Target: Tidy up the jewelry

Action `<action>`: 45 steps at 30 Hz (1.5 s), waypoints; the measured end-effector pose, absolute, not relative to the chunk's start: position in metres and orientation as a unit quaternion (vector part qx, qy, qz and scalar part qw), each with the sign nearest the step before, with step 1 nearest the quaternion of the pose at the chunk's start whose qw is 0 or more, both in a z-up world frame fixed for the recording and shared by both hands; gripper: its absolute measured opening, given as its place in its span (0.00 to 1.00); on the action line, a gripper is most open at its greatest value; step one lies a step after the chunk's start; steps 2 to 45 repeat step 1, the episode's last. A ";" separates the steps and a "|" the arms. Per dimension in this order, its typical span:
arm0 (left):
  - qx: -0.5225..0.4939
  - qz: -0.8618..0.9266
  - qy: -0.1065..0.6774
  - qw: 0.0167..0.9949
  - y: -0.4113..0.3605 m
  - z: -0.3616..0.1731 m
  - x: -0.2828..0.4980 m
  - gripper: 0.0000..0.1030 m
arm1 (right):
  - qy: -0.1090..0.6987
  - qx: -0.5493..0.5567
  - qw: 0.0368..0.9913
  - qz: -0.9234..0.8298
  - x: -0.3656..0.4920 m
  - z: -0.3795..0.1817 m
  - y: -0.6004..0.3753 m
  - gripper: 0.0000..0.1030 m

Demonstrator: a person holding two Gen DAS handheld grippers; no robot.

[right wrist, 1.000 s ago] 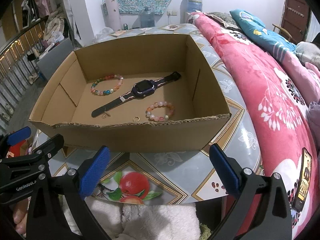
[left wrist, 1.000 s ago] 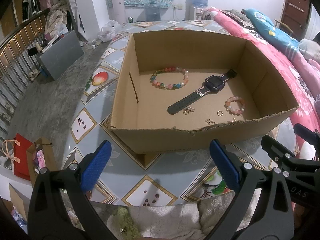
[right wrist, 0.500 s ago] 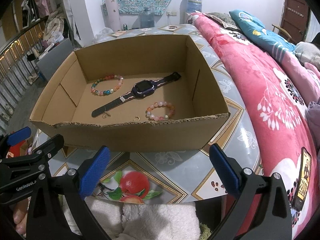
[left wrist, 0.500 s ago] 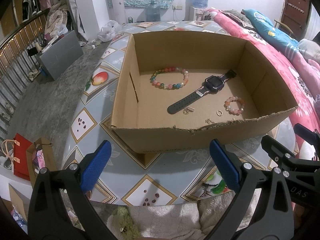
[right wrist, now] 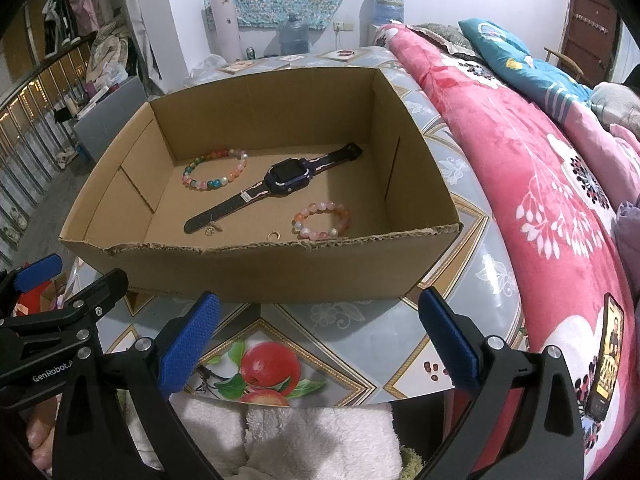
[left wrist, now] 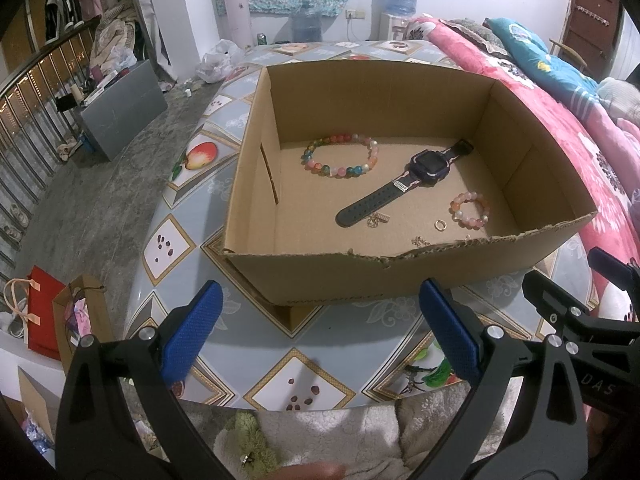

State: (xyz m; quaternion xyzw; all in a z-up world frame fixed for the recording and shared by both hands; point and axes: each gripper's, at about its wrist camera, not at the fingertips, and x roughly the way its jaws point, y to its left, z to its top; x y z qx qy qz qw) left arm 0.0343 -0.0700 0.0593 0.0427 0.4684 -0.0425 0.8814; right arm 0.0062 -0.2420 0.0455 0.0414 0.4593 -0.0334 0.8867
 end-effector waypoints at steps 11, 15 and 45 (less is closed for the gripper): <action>0.042 -0.042 0.469 0.881 -0.070 0.059 0.033 0.92 | 0.459 0.042 0.887 -0.033 0.006 0.046 -0.242 0.94; 0.042 -0.042 0.469 0.881 -0.070 0.059 0.033 0.92 | 0.459 0.042 0.887 -0.033 0.006 0.046 -0.242 0.94; 0.042 -0.042 0.469 0.881 -0.070 0.059 0.033 0.92 | 0.459 0.042 0.887 -0.033 0.006 0.046 -0.242 0.94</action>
